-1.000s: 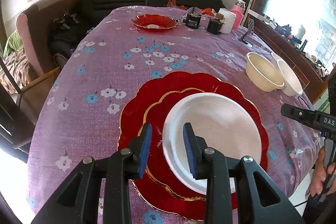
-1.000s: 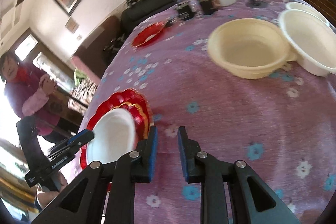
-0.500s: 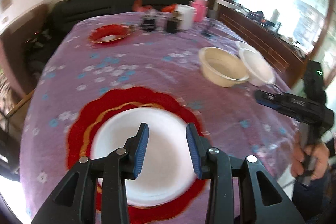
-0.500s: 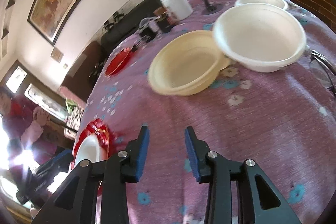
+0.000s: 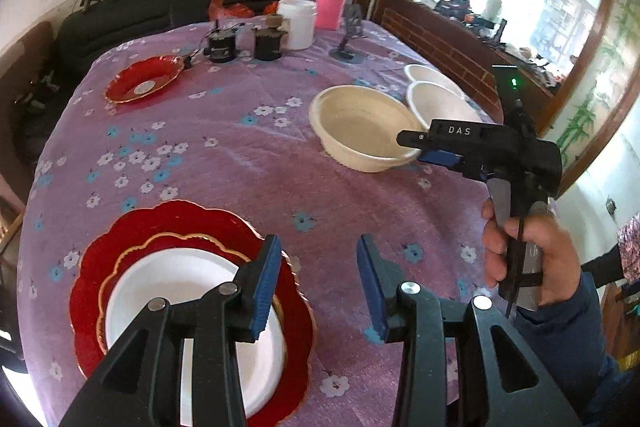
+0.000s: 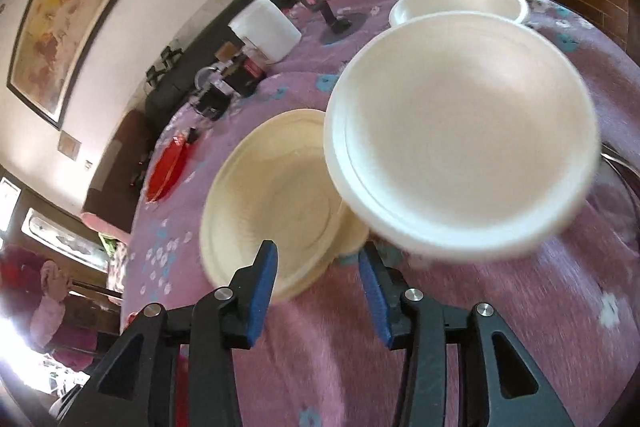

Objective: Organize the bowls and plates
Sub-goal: 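Grasp the rim of the cream ribbed plastic bowl with the right gripper, then lift the cream ribbed bowl and carry it toward the plate stack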

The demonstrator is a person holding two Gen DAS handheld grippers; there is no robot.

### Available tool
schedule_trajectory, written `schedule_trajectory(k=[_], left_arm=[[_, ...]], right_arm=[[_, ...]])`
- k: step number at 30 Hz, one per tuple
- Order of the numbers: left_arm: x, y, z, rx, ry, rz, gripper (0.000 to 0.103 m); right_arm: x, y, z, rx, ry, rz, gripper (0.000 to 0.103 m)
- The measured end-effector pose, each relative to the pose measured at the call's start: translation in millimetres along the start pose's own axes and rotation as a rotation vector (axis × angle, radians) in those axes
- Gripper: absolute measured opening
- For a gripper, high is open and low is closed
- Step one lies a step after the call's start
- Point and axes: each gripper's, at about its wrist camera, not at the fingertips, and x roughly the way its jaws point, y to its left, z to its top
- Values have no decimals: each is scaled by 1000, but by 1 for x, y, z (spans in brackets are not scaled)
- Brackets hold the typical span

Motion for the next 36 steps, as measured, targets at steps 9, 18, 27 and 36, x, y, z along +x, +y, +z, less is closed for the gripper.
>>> schedule_trajectory(k=[9, 18, 27, 36], left_arm=[[9, 18, 22, -23, 15, 31, 42], [37, 4, 23, -4, 68, 11, 44], [76, -22, 29, 53, 121, 60, 46], [91, -22, 37, 40, 131, 89, 42]], right_arm=[[-2, 10, -8, -104, 59, 30, 10], [-44, 0, -47, -134, 175, 155, 10], [-57, -7, -67, -168, 151, 103, 30], [-73, -13, -70, -169, 65, 98, 44]])
